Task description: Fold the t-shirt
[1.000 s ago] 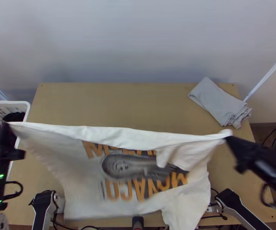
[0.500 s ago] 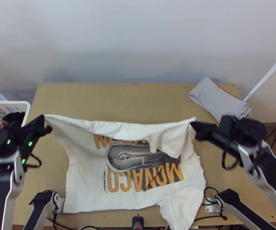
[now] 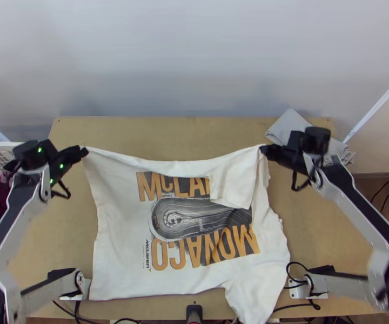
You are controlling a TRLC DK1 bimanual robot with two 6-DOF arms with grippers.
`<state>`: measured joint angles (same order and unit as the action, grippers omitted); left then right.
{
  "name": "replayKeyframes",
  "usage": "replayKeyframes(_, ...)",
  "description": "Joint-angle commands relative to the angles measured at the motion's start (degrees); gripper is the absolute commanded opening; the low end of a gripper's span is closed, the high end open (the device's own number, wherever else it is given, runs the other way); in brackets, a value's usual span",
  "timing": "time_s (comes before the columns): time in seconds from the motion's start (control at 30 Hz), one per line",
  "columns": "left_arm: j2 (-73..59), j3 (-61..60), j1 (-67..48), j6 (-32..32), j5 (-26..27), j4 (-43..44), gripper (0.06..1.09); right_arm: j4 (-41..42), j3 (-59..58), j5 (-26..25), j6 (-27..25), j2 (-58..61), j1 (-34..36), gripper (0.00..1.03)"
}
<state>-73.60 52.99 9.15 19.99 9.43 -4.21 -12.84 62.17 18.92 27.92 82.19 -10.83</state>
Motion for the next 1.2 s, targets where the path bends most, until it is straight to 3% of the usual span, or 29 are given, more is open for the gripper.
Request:
replayKeyframes(0.0,-6.2,5.2,0.9,1.1,0.1,2.4,0.09,1.3,6.9,-0.1,2.0,6.8,1.4,0.03)
replayKeyframes(0.4,-27.5,22.2,1.0,0.8,-0.6,3.4,0.09,-0.3,23.4,-2.9,2.0,25.7,3.4,0.03)
replayKeyframes(0.93,-48.2,44.6,-0.8,2.2,-4.2,-7.2,0.09,-20.6,50.9,-4.6,2.8,43.6,5.2,0.03)
replayKeyframes(1.17,-47.9,50.1,-2.0,3.0,-2.7,-20.9,0.09,-31.8,57.0,-4.6,2.6,45.0,5.2,0.03)
